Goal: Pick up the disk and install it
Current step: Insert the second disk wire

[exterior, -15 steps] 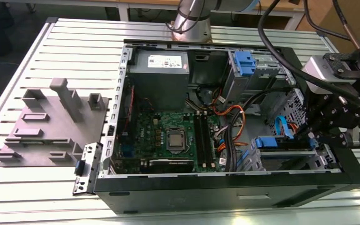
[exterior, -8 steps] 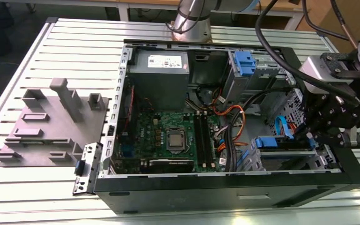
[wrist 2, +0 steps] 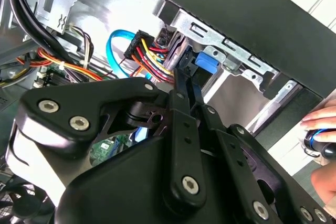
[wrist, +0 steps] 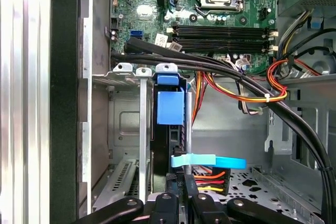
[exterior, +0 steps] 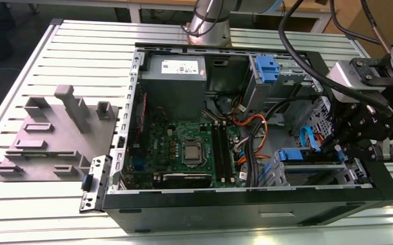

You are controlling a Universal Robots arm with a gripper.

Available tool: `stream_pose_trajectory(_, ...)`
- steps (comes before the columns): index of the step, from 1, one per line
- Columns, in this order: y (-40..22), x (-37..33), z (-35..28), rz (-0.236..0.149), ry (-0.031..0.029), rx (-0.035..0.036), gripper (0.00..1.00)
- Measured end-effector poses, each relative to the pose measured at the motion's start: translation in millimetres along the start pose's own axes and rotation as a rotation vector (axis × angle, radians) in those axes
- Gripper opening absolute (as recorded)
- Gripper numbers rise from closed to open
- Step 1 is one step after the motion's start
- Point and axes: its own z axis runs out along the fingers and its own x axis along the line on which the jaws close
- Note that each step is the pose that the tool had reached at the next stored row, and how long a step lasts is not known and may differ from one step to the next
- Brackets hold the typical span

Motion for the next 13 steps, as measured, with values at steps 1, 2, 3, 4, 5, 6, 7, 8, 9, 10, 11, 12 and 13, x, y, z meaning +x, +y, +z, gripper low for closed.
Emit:
stream_pose_trajectory(1, 0.0, 0.0, 0.2, 0.0, 0.0003, 0.0001, 0.16)
stream_pose_trajectory(2, 0.0, 0.1, 0.3, 0.0, 0.0005, 0.0001, 0.16)
stream_pose_trajectory(3, 0.0, 0.1, 0.4, 0.0, 0.0005, 0.0001, 0.16)
stream_pose_trajectory(4, 0.0, 0.1, 0.7, 0.0, 0.0004, 0.0001, 0.16)
stream_pose_trajectory(5, 0.0, 0.1, 1.1, 0.0, 0.0002, 0.0002, 0.16)
stream_pose_trajectory(6, 0.0, 0.1, 1.2, 0.0, 0.0004, 0.0002, 0.16)
stream_pose_trajectory(7, 0.0, 0.1, 1.3, 0.0, 0.0004, 0.0002, 0.16)
stream_pose_trajectory(8, 0.0, 0.1, 1.3, 0.0, 0.0005, 0.0001, 0.16)
stream_pose_trajectory(9, 0.0, 0.1, 1.4, 0.0, 0.0004, 0.0001, 0.16)
stream_pose_trajectory(10, 0.0, 0.1, 1.4, 0.0, 0.0003, 0.0001, 0.16)
stream_pose_trajectory(11, 0.0, 0.1, 1.1, 0.0, 0.0, 0.0001, 0.16)
stream_pose_trajectory(12, 0.0, 0.1, 0.7, 0.0, -0.0003, -0.0001, 0.16)
stream_pose_trajectory(13, 0.0, 0.1, 0.2, 0.0, -0.0004, -0.0002, 0.16)
